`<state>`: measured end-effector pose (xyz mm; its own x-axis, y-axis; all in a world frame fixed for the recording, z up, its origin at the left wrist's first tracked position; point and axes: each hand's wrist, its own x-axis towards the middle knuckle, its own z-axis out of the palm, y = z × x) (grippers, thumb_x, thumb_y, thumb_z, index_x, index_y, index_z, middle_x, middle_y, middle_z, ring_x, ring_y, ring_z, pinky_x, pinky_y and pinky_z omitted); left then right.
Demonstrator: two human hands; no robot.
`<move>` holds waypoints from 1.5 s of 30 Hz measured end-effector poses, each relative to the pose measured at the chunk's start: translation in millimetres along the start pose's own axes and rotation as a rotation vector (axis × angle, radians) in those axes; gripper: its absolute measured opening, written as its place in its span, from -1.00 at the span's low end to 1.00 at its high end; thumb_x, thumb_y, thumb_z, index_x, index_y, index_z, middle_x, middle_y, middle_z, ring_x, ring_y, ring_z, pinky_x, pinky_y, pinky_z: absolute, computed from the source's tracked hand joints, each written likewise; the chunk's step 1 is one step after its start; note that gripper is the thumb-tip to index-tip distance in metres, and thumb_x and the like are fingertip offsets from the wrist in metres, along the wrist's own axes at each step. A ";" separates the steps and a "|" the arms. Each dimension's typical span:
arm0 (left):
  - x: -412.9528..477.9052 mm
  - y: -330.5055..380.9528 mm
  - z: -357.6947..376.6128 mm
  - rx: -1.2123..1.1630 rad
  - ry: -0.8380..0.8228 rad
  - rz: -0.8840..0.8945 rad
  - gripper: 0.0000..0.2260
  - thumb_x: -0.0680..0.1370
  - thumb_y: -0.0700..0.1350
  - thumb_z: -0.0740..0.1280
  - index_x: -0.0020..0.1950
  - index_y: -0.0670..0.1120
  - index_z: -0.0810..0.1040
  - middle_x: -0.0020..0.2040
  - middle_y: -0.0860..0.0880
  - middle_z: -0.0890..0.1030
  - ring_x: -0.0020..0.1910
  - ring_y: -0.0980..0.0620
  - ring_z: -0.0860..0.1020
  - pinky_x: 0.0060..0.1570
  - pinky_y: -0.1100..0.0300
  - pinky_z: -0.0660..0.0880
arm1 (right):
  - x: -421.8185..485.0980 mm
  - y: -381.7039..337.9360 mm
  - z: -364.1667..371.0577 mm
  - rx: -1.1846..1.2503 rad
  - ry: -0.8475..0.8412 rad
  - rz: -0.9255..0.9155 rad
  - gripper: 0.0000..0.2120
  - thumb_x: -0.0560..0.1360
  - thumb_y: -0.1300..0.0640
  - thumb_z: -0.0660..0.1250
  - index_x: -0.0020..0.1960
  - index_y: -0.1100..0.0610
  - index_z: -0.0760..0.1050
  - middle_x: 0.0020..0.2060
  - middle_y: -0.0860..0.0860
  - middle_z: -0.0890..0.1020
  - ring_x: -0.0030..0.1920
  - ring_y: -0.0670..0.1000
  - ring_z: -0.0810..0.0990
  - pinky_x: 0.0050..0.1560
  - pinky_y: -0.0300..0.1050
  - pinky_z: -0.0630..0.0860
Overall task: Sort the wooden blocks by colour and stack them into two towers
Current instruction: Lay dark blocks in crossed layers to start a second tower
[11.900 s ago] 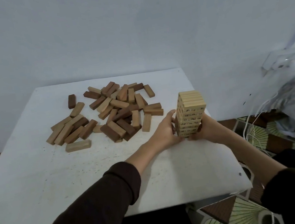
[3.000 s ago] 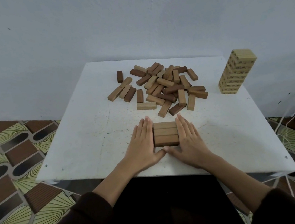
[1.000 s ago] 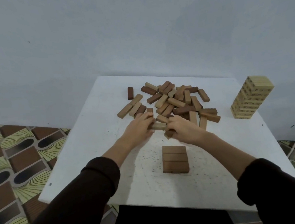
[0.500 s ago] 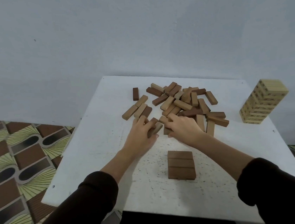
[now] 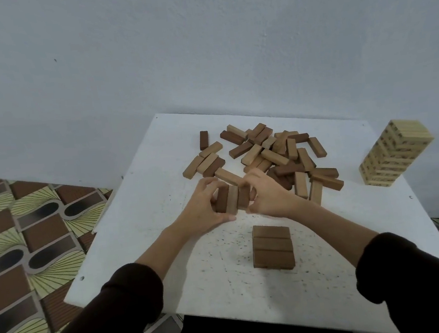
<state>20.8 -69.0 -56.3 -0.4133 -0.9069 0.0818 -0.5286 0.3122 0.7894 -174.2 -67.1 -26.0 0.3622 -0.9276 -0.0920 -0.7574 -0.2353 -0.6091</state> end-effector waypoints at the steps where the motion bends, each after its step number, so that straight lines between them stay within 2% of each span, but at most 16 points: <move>1: 1.2 1.9 -2.0 -0.003 -0.003 0.024 -0.42 0.27 -0.16 0.60 0.18 0.09 0.41 0.20 0.07 0.36 -0.09 0.25 0.42 -0.14 0.52 0.35 | 0.0 -0.9 -0.3 0.025 -0.011 0.035 -0.46 0.32 0.25 0.51 0.22 0.15 0.38 0.08 -0.04 0.29 -0.10 -0.06 0.42 -0.21 -0.40 0.34; 3: 3.5 7.4 -5.5 -0.022 -0.023 0.089 -0.41 0.28 -0.24 0.57 0.18 0.09 0.41 0.12 0.18 0.43 -0.04 0.31 0.43 -0.17 0.49 0.34 | 0.5 -2.2 -0.5 0.038 -0.025 0.060 -0.35 0.30 0.20 0.54 0.29 0.13 0.31 0.12 -0.06 0.25 -0.06 -0.07 0.41 -0.22 -0.41 0.33; 4: 5.2 8.8 -6.4 -0.038 -0.041 0.124 -0.43 0.28 -0.28 0.56 0.19 0.02 0.45 0.11 0.19 0.45 -0.03 0.34 0.44 -0.18 0.48 0.34 | 0.6 -2.6 0.0 0.037 -0.027 0.061 -0.32 0.29 0.19 0.55 0.31 0.13 0.29 0.13 -0.06 0.24 -0.04 -0.07 0.41 -0.21 -0.42 0.32; 7: 8.6 8.5 -6.6 -0.060 -0.074 0.164 -0.46 0.28 -0.33 0.53 0.21 -0.15 0.45 0.10 0.06 0.51 -0.02 0.32 0.46 -0.15 0.50 0.35 | -0.4 -3.6 0.6 0.025 -0.038 0.059 -0.29 0.30 0.18 0.55 0.33 0.12 0.27 0.13 -0.04 0.25 -0.07 -0.08 0.41 -0.18 -0.39 0.33; 12: 9.8 6.1 -2.4 -0.063 -0.077 0.158 -0.43 0.29 -0.30 0.55 0.24 -0.17 0.41 0.04 0.14 0.48 -0.03 0.39 0.45 -0.15 0.52 0.35 | -2.7 -3.7 0.6 0.020 -0.077 0.041 -0.27 0.31 0.17 0.53 0.37 0.13 0.23 0.15 -0.01 0.25 -0.01 -0.10 0.36 -0.04 -0.29 0.34; 16: 12.0 5.2 2.0 -0.061 -0.087 0.150 -0.39 0.27 -0.21 0.58 0.24 -0.10 0.41 0.10 0.05 0.51 0.06 0.28 0.44 -0.13 0.49 0.35 | -2.6 -2.2 1.4 0.050 -0.075 0.027 -0.26 0.30 0.15 0.54 0.36 0.13 0.24 0.20 0.01 0.31 0.13 -0.10 0.34 0.08 -0.26 0.33; 23: 14.5 4.1 1.0 -0.069 -0.119 0.129 -0.34 0.26 -0.20 0.60 0.29 -0.11 0.39 0.16 0.02 0.50 0.13 0.26 0.42 -0.07 0.49 0.36 | -1.4 0.8 3.4 0.054 -0.045 0.009 -0.26 0.28 0.15 0.55 0.35 0.13 0.26 0.21 0.04 0.35 0.17 -0.08 0.33 0.15 -0.20 0.36; 27: 13.5 5.2 1.0 -0.073 -0.102 0.108 -0.34 0.26 -0.25 0.59 0.29 -0.14 0.39 0.16 0.01 0.50 0.12 0.36 0.40 -0.06 0.52 0.34 | -1.0 -1.5 3.1 0.056 -0.039 -0.003 -0.26 0.28 0.16 0.55 0.35 0.14 0.26 0.21 0.02 0.35 0.17 -0.08 0.34 0.14 -0.22 0.35; 30: 13.7 8.1 3.2 -0.083 -0.084 0.072 -0.34 0.24 -0.24 0.60 0.26 -0.11 0.41 0.13 0.02 0.54 0.11 0.29 0.43 -0.10 0.48 0.36 | -2.3 -4.0 2.7 0.062 -0.023 -0.008 -0.29 0.28 0.20 0.53 0.34 0.15 0.29 0.21 0.04 0.37 0.17 -0.06 0.37 0.13 -0.21 0.38; 32: 13.3 11.5 5.3 -0.080 -0.050 0.041 -0.30 0.22 -0.13 0.61 0.29 -0.06 0.39 0.14 0.03 0.53 0.10 0.23 0.43 -0.10 0.47 0.33 | -6.0 -4.9 -0.7 0.081 -0.001 0.006 -0.28 0.29 0.21 0.52 0.36 0.16 0.28 0.23 0.05 0.38 0.17 -0.06 0.39 0.12 -0.22 0.38; 35: 13.2 24.8 4.3 -0.067 -0.031 0.045 -0.23 0.22 0.03 0.57 0.36 0.01 0.32 0.15 0.09 0.54 0.19 0.11 0.33 0.08 0.35 0.31 | -17.3 -6.4 -11.9 0.100 0.062 0.021 -0.24 0.29 0.22 0.51 0.40 0.15 0.24 0.25 0.03 0.39 0.14 -0.10 0.38 0.11 -0.24 0.36; 38: 7.7 46.2 3.2 -0.045 -0.033 0.089 -0.22 0.28 -0.08 0.59 0.41 0.00 0.29 0.15 0.06 0.51 0.21 0.13 0.29 0.10 0.36 0.27 | -37.8 -10.3 -23.0 0.024 0.119 -0.002 -0.22 0.28 0.11 0.51 0.41 0.10 0.25 0.21 -0.04 0.40 0.17 -0.08 0.33 0.14 -0.20 0.32; 41: -5.4 58.4 10.7 -0.074 -0.064 0.110 -0.20 0.27 -0.07 0.59 0.42 0.03 0.28 0.16 0.05 0.48 0.21 0.14 0.38 0.15 0.38 0.31 | -64.7 -16.1 -29.0 -0.137 0.164 -0.024 -0.21 0.24 -0.08 0.48 0.39 0.05 0.28 0.09 -0.16 0.34 0.10 -0.10 0.24 0.13 -0.11 0.30; 45: -26.0 67.0 23.3 -0.066 -0.134 0.056 -0.17 0.27 -0.06 0.59 0.43 0.10 0.23 0.18 0.08 0.47 0.21 0.13 0.39 0.19 0.31 0.30 | -93.2 -17.0 -23.7 -0.131 0.116 -0.002 -0.23 0.28 -0.04 0.54 0.38 0.07 0.27 0.09 -0.14 0.34 0.16 -0.07 0.29 0.21 -0.07 0.35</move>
<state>-21.2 -17.9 -19.7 -0.5387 -0.8411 0.0484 -0.4540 0.3383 0.8243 -208.0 16.5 11.6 0.3040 -0.9526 0.0054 -0.8238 -0.2658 -0.5008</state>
